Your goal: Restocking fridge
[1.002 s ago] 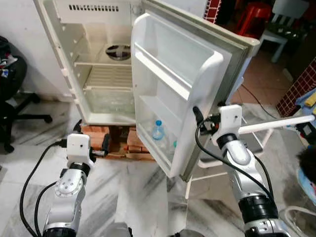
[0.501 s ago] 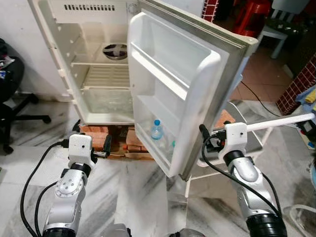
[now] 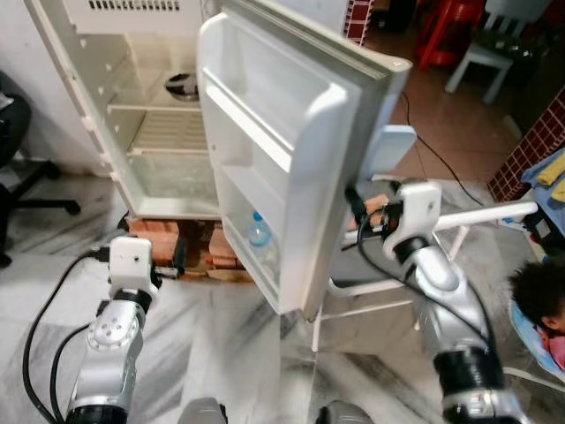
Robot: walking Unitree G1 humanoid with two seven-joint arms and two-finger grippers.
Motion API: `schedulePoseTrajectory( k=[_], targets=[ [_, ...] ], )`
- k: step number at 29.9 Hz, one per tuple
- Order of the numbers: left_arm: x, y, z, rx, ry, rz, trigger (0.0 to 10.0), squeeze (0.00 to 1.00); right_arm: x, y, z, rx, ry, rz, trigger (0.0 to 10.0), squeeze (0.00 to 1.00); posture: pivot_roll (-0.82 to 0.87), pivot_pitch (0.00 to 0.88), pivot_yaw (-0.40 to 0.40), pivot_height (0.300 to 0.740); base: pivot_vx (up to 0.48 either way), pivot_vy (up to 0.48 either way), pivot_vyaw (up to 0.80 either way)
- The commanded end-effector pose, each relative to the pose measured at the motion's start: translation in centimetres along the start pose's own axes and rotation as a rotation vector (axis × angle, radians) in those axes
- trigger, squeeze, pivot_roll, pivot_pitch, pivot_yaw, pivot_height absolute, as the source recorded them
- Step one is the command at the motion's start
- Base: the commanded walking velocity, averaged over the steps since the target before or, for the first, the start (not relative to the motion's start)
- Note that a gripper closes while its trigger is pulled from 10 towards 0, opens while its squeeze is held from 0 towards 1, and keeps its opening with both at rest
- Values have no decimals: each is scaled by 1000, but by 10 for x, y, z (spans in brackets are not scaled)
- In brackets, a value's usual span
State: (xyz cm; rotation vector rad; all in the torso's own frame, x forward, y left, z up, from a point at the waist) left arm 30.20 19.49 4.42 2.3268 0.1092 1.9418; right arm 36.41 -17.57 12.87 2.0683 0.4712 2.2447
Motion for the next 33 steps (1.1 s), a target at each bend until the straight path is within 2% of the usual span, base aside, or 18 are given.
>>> schedulePoseTrajectory(
  k=[1,6,9,11,14,19,21,22,24,25,26,27,28,29,30,31,33],
  targets=[
    [1,-10,-1,40,-14,5,10000,0,6,4,8,-23,15,9,10000,0,97,38,-5,740,0,0,0],
    [-7,-15,-5,74,-64,-78,10000,0,19,-2,22,5,50,17,10000,0,110,39,-5,740,0,0,0],
    [-20,-26,-16,141,-120,-160,10000,0,33,-8,37,-10,84,33,10000,0,119,40,-7,740,0,0,0],
    [-21,-27,-17,145,-123,-163,10000,0,34,-8,39,-10,86,34,10000,0,119,40,-7,740,0,0,0],
    [-28,-28,-20,168,-161,-191,10000,0,45,-17,57,-75,74,15,10000,0,139,37,-12,740,0,0,0],
    [-27,-26,-19,158,-173,-184,10000,0,55,-27,70,-109,84,31,10000,0,144,35,-14,740,0,0,0],
    [-28,-26,-19,156,-182,-184,10000,0,66,-40,77,-95,101,83,10000,0,148,32,-17,740,0,0,0],
    [-28,-25,-18,155,-187,-184,10000,0,74,-53,81,-70,115,115,10000,0,149,29,-19,740,0,0,0],
    [-29,-25,-19,155,-190,-185,10000,0,77,-58,82,-60,119,121,10000,0,149,29,-19,740,0,0,0],
    [-29,-24,-18,153,-193,-184,10000,0,82,-71,83,-16,128,163,10000,0,150,26,-22,740,0,0,0],
    [-30,-23,-18,151,-196,-184,10000,0,91,-96,81,100,153,245,10000,0,151,25,-24,740,0,0,0],
    [-30,-22,-18,149,-200,-184,10000,0,113,-143,65,375,221,409,10000,0,154,26,-30,740,0,0,0],
    [-30,-22,-19,150,-202,-185,10000,0,125,-161,53,505,260,475,10000,0,154,26,-30,740,0,0,0],
    [-30,-22,-19,150,-202,-185,10000,0,125,-161,53,505,260,475,10000,0,154,26,-30,740,0,0,0],
    [-31,-22,-19,151,-204,-188,10000,0,140,-178,31,673,310,556,10000,0,153,27,-31,740,0,0,0],
    [-31,-22,-19,152,-206,-190,10000,0,150,-188,14,790,346,608,10000,0,153,27,-31,740,0,0,0],
    [-32,-22,-19,154,-210,-194,10000,0,165,-194,-24,1015,402,686,10000,0,152,27,-32,740,0,0,0]
  ],
)
Point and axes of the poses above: a point about 5 cm out from each wrist's last joint towards the gripper, its own z axis pointing out of the wrist towards the gripper, its own x axis along the axis of the wrist's last joint, y = z × x, the point moved 5 cm from there along z, pointing out of the wrist towards the gripper, and after that the axes turned 11 degrees about -z, right-handed, at the moved point
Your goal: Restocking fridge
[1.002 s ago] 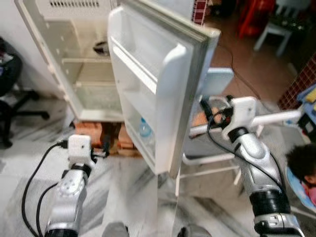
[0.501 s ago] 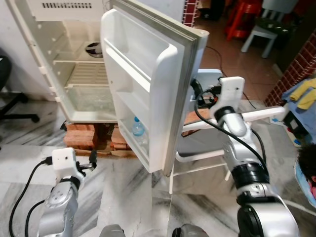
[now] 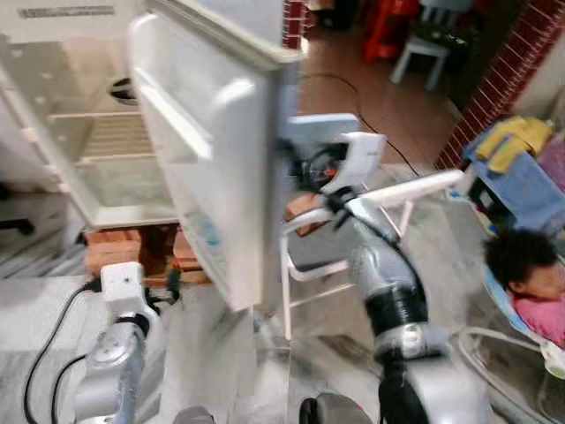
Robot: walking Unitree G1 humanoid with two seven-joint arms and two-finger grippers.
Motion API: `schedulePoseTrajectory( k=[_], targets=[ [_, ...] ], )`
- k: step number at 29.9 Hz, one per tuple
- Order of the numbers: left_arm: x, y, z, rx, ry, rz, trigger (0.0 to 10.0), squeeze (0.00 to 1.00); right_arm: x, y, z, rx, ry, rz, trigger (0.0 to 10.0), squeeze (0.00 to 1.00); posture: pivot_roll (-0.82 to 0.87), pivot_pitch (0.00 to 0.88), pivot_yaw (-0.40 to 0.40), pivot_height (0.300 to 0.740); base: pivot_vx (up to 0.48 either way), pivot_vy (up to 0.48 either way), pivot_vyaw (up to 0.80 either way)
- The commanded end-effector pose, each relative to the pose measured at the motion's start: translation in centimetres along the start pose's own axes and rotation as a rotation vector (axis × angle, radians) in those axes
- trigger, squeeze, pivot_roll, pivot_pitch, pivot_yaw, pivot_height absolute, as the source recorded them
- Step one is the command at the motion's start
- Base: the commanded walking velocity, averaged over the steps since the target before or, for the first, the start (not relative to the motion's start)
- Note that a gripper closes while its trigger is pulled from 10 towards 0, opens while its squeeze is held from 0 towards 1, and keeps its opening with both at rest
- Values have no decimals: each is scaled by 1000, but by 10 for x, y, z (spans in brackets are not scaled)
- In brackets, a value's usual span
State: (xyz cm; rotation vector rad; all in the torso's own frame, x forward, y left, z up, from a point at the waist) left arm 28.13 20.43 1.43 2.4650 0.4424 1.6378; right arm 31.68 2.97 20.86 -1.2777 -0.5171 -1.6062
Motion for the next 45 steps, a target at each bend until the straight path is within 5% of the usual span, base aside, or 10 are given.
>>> schedulePoseTrajectory(
  k=[1,4,6,7,11,23,36,38,45],
  targets=[
    [0,-10,-3,30,-5,5,10000,0,21,-45,1,264,52,65,10000,0,148,27,-33,740,0,0,0],
    [-1,-9,-3,30,-12,5,10000,0,16,-46,-15,295,14,81,10000,0,143,26,-30,740,0,0,0],
    [-1,-9,-1,25,-20,8,10000,0,0,-17,-21,159,-51,42,10000,0,138,24,-25,740,0,0,0],
    [-1,-9,-1,25,-20,8,10000,0,0,-17,-21,159,-51,42,10000,0,138,24,-25,740,0,0,0],
    [-1,-8,0,17,-29,16,10000,0,-20,24,-38,-48,-151,-50,10000,0,135,21,-20,740,0,0,0],
    [11,-20,6,74,3,44,10000,0,-48,90,-80,-450,-365,-319,10000,0,139,23,-19,740,0,0,0],
    [62,-75,30,311,111,115,10000,0,-48,100,-89,-550,-340,-365,10000,0,120,24,-20,740,0,0,0],
    [74,-93,29,407,137,119,10000,0,-48,98,-86,-546,-331,-375,10000,0,117,24,-18,740,0,0,0],
    [56,-99,21,391,114,109,10000,0,-50,100,-84,-559,-324,-373,10000,0,127,30,-15,740,0,0,0]
  ],
)
Point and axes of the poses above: a point about 5 cm out from each wrist's last joint towards the gripper, its own z axis pointing out of the wrist towards the gripper, its own x axis along the axis of the wrist's last joint, y = z × x, the point moved 5 cm from there along z, pointing out of the wrist towards the gripper, and after that the axes turned 11 degrees about -z, right-handed, at the moved point
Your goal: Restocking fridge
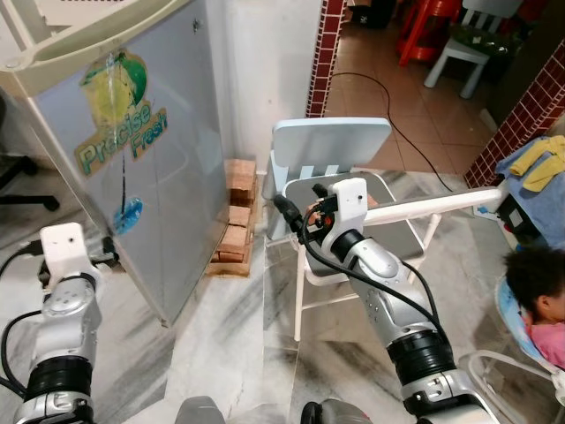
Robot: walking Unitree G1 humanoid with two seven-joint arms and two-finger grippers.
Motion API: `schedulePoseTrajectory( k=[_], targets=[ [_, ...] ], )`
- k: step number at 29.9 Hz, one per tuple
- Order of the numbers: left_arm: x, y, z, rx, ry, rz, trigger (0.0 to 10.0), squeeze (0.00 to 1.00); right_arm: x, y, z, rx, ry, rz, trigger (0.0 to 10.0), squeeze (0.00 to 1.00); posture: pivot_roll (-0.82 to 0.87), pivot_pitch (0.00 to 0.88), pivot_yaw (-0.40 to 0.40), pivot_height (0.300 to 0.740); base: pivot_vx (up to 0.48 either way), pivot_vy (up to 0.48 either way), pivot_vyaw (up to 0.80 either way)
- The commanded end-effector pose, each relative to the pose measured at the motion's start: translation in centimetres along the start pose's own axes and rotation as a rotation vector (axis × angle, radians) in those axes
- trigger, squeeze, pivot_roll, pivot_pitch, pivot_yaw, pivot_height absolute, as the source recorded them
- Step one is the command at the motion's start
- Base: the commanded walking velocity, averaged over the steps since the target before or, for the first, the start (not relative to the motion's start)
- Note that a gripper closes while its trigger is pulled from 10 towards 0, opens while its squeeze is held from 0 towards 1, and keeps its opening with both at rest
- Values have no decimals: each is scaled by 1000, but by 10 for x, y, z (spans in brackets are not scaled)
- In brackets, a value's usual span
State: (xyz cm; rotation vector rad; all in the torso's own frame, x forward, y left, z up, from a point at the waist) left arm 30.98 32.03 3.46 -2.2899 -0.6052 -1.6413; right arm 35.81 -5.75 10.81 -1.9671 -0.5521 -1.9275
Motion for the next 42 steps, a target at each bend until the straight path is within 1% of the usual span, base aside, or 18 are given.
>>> schedulePoseTrajectory(
  k=[1,2,3,4,5,7,9,12,13,17,18,19,21,23,25,30,38,42],
  targets=[
    [-12,-4,-4,22,-29,-2,10000,0,2,3,3,-14,5,-8,10000,0,127,30,-15,740,0,0,0],
    [-14,-7,-5,38,-30,0,10000,0,2,2,3,-13,5,-8,10000,0,127,30,-15,740,0,0,0],
    [-18,-18,-8,78,-38,-17,10000,0,2,3,3,-13,4,-9,10000,0,134,30,-17,740,0,0,0],
    [-24,-37,-11,158,-46,-34,10000,0,1,3,3,-15,2,-11,10000,0,136,31,-20,740,0,0,0],
    [-26,-47,-12,194,-47,-33,10000,0,0,4,3,-16,0,-13,10000,0,144,32,-24,740,0,0,0],
    [-30,-65,-15,246,-49,-12,10000,0,-1,5,3,-18,-4,-12,10000,0,150,32,-28,740,0,0,0],
    [-37,-75,-18,256,-69,-29,10000,0,-4,5,2,-16,-12,-17,10000,0,153,31,-30,740,0,0,0],
    [-35,-68,-19,218,-52,-19,10000,0,-4,4,3,-12,-11,-21,10000,0,156,29,-31,740,0,0,0],
    [-33,-61,-19,188,-42,-29,10000,0,-4,3,3,-2,-5,-36,10000,0,156,28,-30,740,0,0,0],
    [-30,-53,-20,162,-23,-34,10000,0,-2,2,2,8,12,-43,10000,0,155,25,-29,740,0,0,203],
    [-27,-38,-20,104,1,-31,10000,0,0,1,2,18,21,-66,10000,0,151,23,-29,740,0,0,781],
    [-27,-38,-20,104,1,-31,10000,0,0,1,2,18,21,-66,10000,0,151,23,-29,740,0,0,781],
    [-26,-25,-20,44,17,-28,10000,0,1,-1,2,23,26,-79,10000,0,149,21,-29,740,0,0,781],
    [-25,-7,-22,-40,32,-57,10000,0,0,-2,2,24,25,-63,10000,0,146,19,-29,740,0,0,775],
    [-25,-2,-23,-59,37,-60,10000,0,0,-2,3,24,28,-63,10000,0,146,19,-29,740,0,0,769],
    [-25,1,-24,-70,37,-69,10000,0,0,-2,4,28,28,-69,10000,0,149,17,-33,740,153,0,754],
    [-26,2,-25,-86,37,-75,10000,0,3,-10,9,64,39,-82,10000,0,149,18,-33,740,273,0,691],
    [-27,5,-24,-94,28,-73,10000,0,7,-17,15,94,58,-78,10000,0,146,15,-29,740,273,0,103]
  ],
)
Point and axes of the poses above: a point about 5 cm out from each wrist's last joint towards the gripper, its own z axis pointing out of the wrist towards the gripper, its own x axis along the axis of the wrist's last joint, y = z × x, the point moved 5 cm from there along z, pointing out of the wrist towards the gripper, and after that the axes turned 11 degrees about -z, right-handed, at the moved point
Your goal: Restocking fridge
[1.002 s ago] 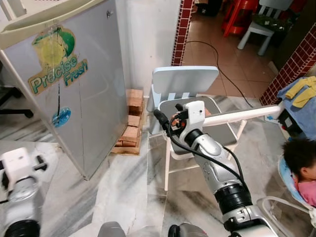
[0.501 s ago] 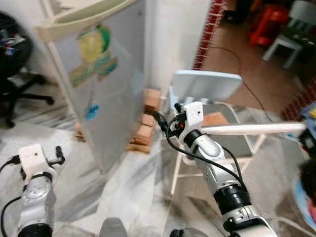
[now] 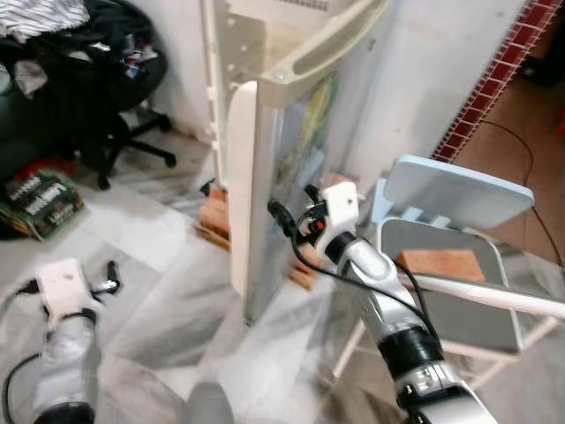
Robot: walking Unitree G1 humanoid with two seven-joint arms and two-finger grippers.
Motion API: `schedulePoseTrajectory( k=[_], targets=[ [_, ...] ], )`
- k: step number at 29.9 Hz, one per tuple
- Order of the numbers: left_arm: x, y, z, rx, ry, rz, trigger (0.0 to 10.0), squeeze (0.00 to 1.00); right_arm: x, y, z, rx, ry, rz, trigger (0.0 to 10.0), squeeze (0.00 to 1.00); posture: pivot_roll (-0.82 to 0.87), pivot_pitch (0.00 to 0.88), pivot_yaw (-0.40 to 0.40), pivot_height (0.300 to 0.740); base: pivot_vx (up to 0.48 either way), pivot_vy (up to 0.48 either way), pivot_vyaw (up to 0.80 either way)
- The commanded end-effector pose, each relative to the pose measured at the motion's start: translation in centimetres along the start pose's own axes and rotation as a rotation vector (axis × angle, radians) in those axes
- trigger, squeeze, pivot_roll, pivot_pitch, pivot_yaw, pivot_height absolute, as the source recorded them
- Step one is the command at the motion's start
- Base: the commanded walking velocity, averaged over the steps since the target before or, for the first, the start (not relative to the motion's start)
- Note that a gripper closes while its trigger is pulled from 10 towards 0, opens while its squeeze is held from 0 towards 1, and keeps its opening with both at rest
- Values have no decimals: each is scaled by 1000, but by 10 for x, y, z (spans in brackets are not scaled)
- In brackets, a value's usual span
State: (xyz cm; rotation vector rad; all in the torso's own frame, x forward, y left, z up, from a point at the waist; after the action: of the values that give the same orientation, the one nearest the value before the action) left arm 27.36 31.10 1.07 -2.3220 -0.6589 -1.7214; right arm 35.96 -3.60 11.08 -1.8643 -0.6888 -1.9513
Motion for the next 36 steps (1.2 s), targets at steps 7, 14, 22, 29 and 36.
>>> schedulePoseTrajectory(
  k=[7,14,22,29,36],
  targets=[
    [6,16,4,-49,14,5,10000,0,13,-7,13,50,52,-11,10000,0,147,14,-28,740,278,0,0],
    [5,17,5,-51,12,-2,10000,0,24,-25,24,116,96,0,10000,0,153,9,-32,740,282,0,0],
    [2,18,5,-44,-4,-2,10000,0,43,-68,33,267,181,-17,10000,0,159,6,-32,740,66,0,600],
    [2,19,6,-42,-8,-14,10000,0,38,-71,33,284,165,-31,10000,0,160,4,-37,740,0,206,800],
    [0,20,6,-43,-16,-10,10000,0,33,-60,32,242,146,-13,10000,0,157,3,-37,740,0,480,68]
  ],
)
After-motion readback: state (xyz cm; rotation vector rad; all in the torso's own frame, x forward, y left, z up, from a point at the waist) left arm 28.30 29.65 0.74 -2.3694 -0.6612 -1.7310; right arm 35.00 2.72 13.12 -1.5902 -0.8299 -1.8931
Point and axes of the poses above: a point about 5 cm out from each wrist's last joint towards the gripper, its own z axis pointing out of the wrist towards the gripper, its own x axis along the axis of the wrist's last joint, y = z × x, the point moved 5 cm from there along z, pointing out of the wrist towards the gripper, and after that the axes turned 11 degrees about -z, right-handed, at the moved point
